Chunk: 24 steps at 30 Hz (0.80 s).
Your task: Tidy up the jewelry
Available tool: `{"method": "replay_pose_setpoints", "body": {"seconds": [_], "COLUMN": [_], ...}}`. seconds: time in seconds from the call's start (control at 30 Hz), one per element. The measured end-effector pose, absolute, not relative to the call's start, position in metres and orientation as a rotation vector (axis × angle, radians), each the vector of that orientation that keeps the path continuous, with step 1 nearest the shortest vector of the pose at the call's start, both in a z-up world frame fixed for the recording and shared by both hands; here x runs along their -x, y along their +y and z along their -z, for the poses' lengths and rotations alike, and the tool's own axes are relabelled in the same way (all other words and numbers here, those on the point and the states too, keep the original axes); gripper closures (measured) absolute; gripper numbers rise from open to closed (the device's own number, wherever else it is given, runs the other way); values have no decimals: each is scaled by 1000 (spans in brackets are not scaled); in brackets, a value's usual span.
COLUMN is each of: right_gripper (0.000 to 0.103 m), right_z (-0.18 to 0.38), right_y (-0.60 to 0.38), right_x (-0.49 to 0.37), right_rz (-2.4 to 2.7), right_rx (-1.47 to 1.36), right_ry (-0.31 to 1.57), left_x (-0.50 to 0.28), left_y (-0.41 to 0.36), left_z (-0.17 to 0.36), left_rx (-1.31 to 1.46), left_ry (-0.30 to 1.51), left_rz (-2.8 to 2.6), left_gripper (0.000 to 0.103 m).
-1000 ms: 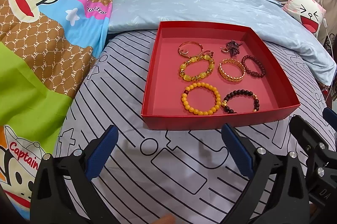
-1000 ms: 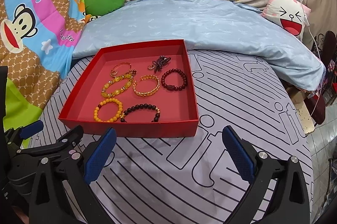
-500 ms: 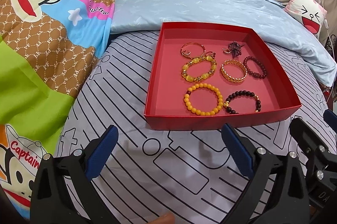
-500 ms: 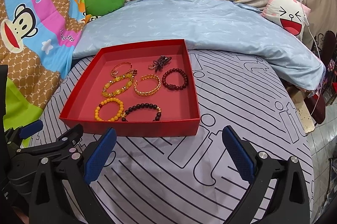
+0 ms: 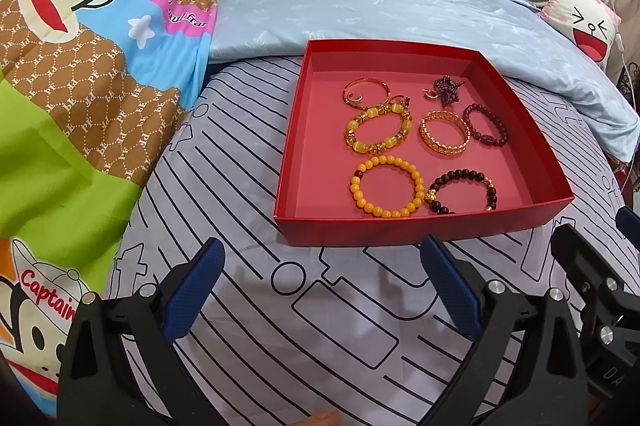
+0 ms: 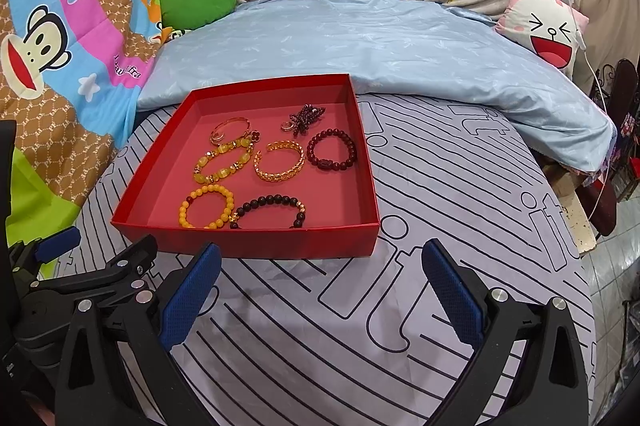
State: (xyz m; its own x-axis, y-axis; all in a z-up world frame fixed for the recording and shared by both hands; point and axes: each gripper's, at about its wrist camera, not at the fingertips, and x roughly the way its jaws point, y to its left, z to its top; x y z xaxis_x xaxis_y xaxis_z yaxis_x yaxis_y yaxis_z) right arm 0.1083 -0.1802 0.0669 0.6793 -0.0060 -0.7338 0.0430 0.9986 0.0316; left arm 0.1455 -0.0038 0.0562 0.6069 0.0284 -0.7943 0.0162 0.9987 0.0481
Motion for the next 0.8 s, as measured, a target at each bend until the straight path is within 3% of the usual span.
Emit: {"method": "replay_pose_setpoints", "body": {"seconds": [0.8], "right_gripper": [6], "right_z": [-63], "right_y": [-183], "right_x": [-107], "right_rz": [28], "right_rx": [-49], "right_ry": [828], "left_x": [-146], "left_y": [-2], "left_z": [-56], "left_rx": [-45], "left_ry": [911], "left_rz": [-28], "left_gripper": [9]}}
